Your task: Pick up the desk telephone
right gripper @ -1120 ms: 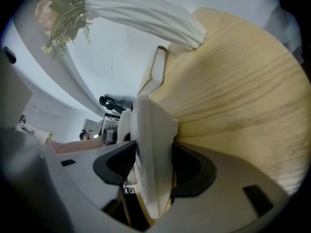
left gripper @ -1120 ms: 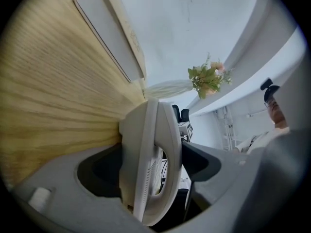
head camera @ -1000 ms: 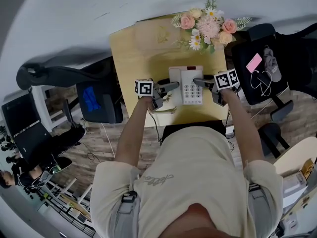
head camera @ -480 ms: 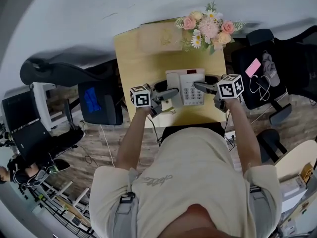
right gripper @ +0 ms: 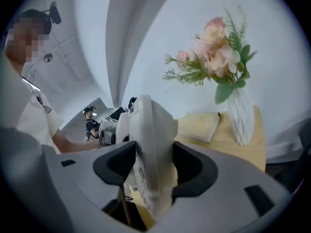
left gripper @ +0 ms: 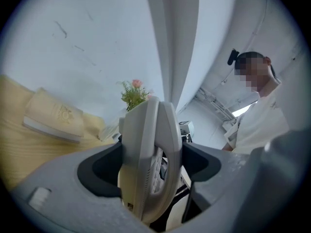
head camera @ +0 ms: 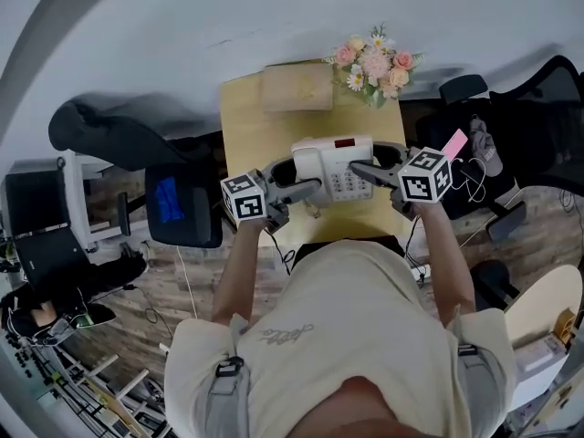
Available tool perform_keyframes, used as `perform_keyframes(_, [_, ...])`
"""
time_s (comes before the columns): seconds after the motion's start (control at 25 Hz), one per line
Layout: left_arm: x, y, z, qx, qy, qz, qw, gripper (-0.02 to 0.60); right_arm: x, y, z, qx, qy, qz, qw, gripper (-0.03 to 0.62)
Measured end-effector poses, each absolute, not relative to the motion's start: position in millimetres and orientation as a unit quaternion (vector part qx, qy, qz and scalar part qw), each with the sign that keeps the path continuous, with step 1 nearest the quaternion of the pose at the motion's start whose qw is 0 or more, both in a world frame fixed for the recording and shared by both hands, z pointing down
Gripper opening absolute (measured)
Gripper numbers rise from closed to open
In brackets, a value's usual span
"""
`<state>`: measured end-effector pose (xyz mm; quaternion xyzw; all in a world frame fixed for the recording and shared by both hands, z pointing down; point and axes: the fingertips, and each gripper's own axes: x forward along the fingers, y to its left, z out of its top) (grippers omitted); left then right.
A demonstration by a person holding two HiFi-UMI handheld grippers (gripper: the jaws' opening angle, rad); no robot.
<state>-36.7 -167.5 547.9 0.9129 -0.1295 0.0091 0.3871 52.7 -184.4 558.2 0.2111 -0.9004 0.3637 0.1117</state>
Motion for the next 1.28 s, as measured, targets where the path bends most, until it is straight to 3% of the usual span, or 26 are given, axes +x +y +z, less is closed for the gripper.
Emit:
perform_keyframes(0.8, [-47, -168, 375, 0.971, -0.138, -0.04, 0.192, 0.383, 44, -187, 379, 0.241, -0.955, 0.168, 0.049, 0.227])
perform_keyframes(1.28, [-53, -167, 318, 0.977, -0.142, -0.052, 0.151, 0.383, 37, -186, 319, 0.241, -0.964, 0.109, 0.031, 0.228])
